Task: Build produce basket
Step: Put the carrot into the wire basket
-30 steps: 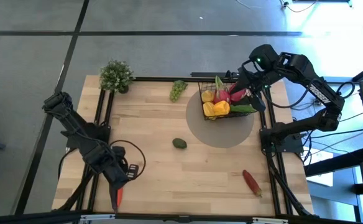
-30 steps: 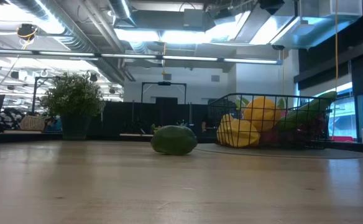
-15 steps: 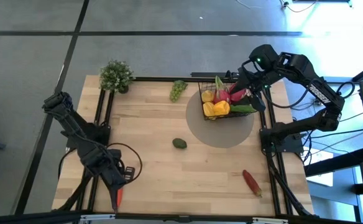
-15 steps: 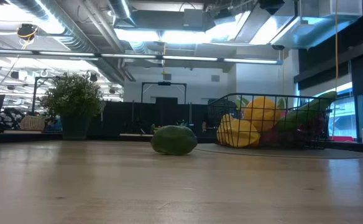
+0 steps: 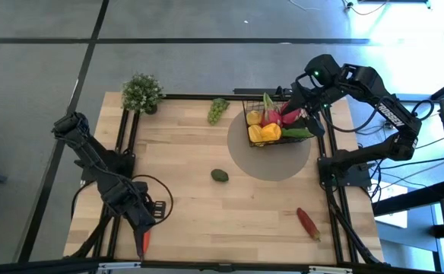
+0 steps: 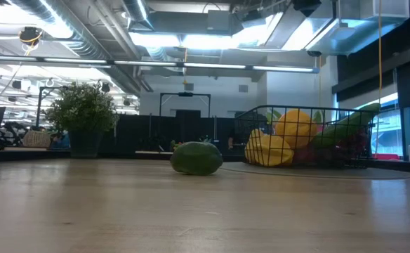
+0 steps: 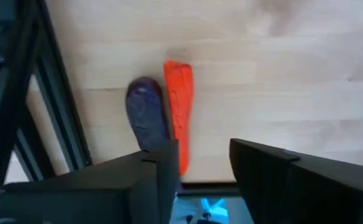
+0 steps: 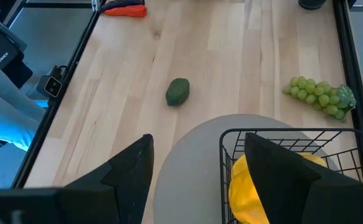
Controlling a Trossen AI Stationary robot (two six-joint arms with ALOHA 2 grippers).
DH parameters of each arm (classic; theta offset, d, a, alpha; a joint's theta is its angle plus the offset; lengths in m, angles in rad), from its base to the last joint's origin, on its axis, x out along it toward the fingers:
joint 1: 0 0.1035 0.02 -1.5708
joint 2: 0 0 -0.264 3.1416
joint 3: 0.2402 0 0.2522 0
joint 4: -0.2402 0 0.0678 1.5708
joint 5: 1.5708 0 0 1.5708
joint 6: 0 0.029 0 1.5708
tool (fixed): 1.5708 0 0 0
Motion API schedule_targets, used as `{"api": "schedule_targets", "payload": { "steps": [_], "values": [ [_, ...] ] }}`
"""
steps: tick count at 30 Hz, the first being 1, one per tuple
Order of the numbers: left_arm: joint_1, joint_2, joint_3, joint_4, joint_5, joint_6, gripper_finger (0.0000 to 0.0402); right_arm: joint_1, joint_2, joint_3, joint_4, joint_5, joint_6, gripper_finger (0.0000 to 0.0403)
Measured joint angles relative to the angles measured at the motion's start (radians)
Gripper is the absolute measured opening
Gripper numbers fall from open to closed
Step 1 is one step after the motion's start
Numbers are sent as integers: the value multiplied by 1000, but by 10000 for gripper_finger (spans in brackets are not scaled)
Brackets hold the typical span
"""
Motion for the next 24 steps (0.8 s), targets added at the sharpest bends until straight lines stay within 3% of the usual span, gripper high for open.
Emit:
{"api": "schedule_targets", "payload": {
  "steps": [6,10,24],
  "values": [
    [0,0,-118,136,17,-75,185,0,0,0,0,0,0,240],
    [0,0,-216,249,11,-14,207,0,0,0,0,0,0,240],
    [2,0,-322,368,25,0,212,0,0,0,0,0,0,240]
  ]
}}
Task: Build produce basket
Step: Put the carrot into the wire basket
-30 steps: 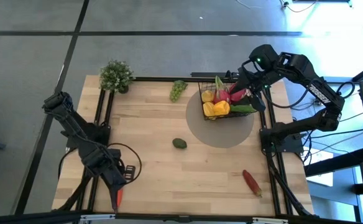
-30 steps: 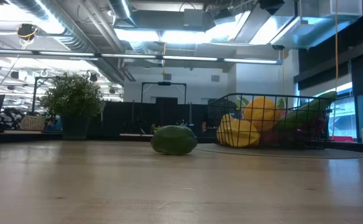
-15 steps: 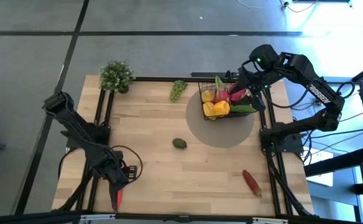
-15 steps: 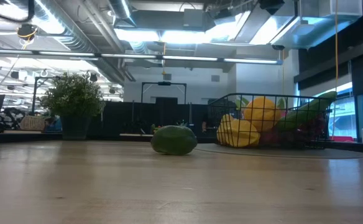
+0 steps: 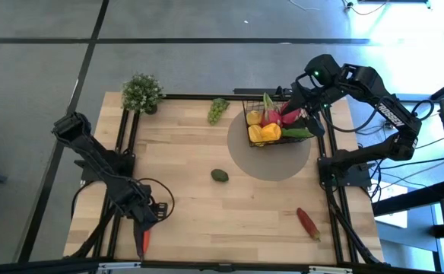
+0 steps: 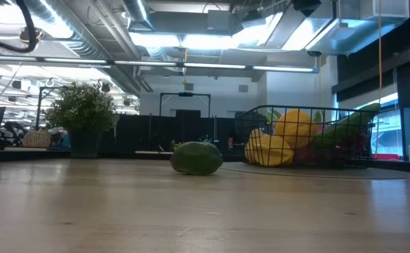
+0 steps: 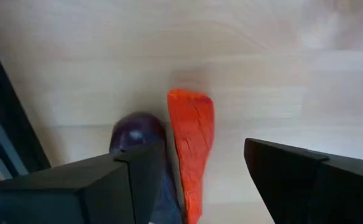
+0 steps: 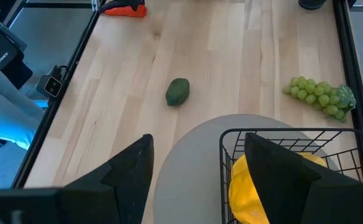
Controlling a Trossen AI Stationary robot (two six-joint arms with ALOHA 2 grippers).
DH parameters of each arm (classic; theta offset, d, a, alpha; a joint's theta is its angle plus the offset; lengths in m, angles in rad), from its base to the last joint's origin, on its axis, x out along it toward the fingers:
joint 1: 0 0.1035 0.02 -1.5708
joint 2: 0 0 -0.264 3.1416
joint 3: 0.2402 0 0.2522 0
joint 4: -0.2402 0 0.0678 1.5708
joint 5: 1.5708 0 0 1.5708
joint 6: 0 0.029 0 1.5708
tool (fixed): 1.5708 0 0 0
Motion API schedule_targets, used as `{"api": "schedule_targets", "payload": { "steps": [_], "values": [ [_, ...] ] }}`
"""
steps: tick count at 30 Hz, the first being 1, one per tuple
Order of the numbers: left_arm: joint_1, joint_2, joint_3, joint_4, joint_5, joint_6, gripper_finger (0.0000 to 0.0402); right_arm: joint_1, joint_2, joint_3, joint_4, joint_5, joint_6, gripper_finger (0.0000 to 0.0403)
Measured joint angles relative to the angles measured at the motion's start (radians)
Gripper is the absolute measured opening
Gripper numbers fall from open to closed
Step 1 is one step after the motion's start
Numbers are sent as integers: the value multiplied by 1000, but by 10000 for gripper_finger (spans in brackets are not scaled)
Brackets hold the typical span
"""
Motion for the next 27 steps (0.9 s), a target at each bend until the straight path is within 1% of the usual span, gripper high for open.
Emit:
{"api": "schedule_targets", "payload": {
  "steps": [6,11,15,22,27],
  "values": [
    [0,0,-66,83,8,0,212,0,0,0,0,0,0,240],
    [22,0,-106,88,67,0,212,0,0,0,0,0,0,240],
    [56,0,-113,94,108,1,212,0,0,0,0,0,0,240],
    [73,3,-113,139,99,3,212,0,0,0,0,0,0,240],
    [64,52,-113,144,103,33,212,0,0,0,0,0,0,240]
  ]
}}
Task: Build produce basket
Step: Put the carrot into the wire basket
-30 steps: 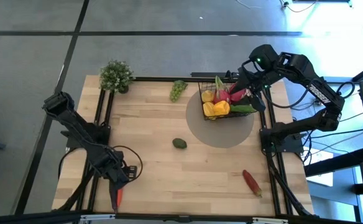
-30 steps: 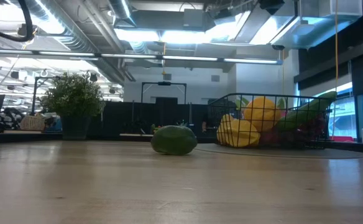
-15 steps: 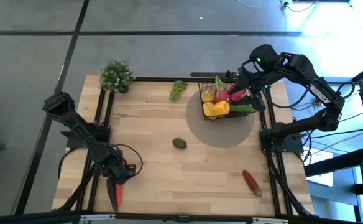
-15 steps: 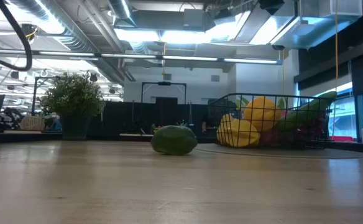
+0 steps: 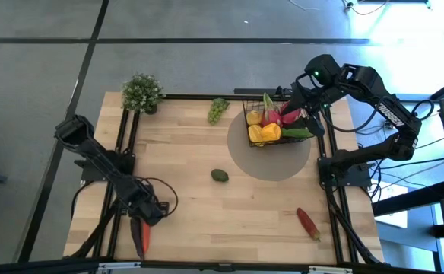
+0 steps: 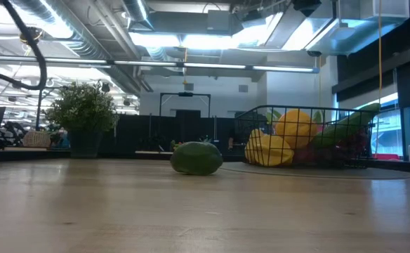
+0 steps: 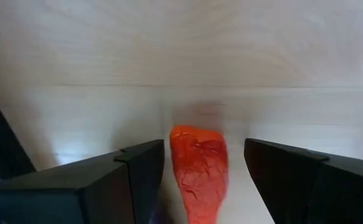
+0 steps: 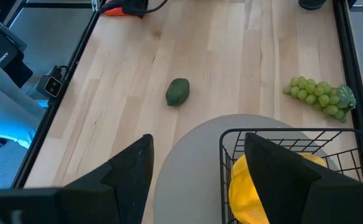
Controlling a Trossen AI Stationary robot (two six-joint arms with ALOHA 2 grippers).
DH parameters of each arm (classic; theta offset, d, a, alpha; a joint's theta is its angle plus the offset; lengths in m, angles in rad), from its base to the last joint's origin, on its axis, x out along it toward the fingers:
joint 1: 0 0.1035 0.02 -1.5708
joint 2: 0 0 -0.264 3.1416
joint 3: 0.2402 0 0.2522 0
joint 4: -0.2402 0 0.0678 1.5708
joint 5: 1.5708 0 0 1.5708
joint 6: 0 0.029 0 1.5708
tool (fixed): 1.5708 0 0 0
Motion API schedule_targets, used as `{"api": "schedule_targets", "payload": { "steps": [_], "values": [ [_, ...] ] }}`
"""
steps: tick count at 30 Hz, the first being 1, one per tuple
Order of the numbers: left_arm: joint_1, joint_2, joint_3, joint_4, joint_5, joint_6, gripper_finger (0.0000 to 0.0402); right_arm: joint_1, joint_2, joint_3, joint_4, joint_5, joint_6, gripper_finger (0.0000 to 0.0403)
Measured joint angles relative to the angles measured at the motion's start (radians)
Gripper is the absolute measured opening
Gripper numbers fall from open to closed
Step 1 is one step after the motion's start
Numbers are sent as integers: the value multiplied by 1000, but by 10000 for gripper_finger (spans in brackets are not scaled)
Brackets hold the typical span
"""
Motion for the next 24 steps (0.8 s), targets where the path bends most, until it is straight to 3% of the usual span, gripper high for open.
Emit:
{"api": "schedule_targets", "payload": {
  "steps": [13,17,24],
  "values": [
    [-19,4,0,-4,-30,31,199,0,0,0,0,0,0,240],
    [-19,4,0,-2,-36,31,167,0,0,0,0,0,0,240],
    [-19,3,1,-3,-54,58,75,0,0,0,0,0,0,240]
  ]
}}
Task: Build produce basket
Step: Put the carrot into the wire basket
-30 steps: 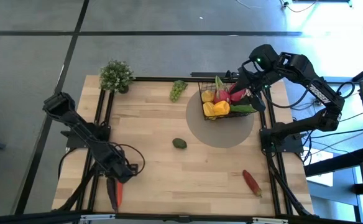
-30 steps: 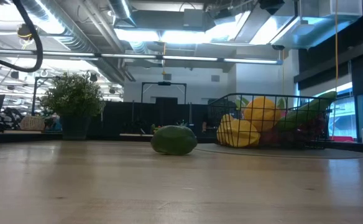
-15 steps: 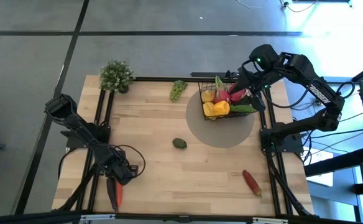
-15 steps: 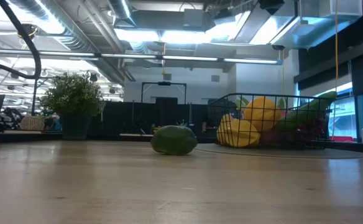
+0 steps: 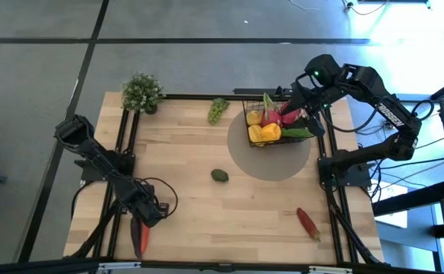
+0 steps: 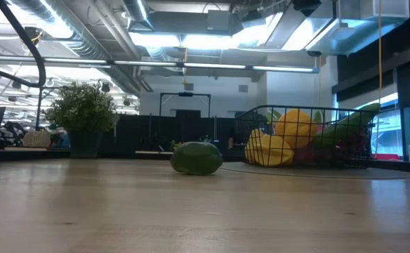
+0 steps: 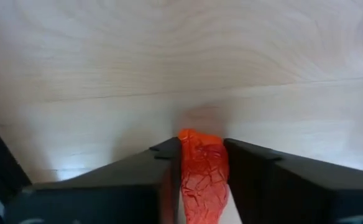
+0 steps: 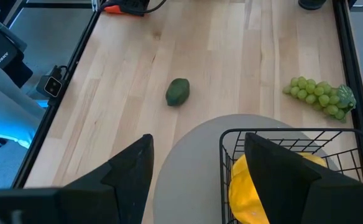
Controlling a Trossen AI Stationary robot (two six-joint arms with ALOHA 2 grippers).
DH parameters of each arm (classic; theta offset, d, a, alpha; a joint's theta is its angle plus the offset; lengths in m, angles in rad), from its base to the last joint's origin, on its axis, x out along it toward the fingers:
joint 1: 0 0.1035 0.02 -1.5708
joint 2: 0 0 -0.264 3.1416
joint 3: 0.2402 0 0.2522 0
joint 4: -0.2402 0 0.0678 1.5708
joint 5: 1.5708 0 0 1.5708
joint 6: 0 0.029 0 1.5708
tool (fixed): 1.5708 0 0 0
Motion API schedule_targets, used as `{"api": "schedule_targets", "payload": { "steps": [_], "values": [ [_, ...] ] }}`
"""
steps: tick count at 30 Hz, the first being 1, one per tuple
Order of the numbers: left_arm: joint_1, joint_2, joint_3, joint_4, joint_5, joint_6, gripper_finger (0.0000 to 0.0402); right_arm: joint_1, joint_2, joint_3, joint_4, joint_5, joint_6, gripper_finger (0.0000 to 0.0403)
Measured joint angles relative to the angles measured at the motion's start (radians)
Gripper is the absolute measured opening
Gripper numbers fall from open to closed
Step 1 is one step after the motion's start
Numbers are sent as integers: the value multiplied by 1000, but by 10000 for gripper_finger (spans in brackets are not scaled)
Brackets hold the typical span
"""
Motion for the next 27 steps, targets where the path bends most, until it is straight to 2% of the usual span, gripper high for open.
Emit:
{"api": "schedule_targets", "payload": {
  "steps": [3,8,15,20,24,27],
  "values": [
    [0,-1,0,-5,-17,40,56,0,0,0,0,0,0,240],
    [3,-3,0,-4,-33,106,55,0,0,0,0,0,0,240],
    [62,-78,40,-6,-227,241,54,0,0,0,0,0,0,240],
    [165,-147,87,-10,-458,458,53,0,0,0,1,0,0,240],
    [288,-173,134,-10,-550,711,53,0,0,0,2,0,0,240],
    [391,-176,185,13,-569,931,53,0,0,0,2,0,0,240]
  ]
}}
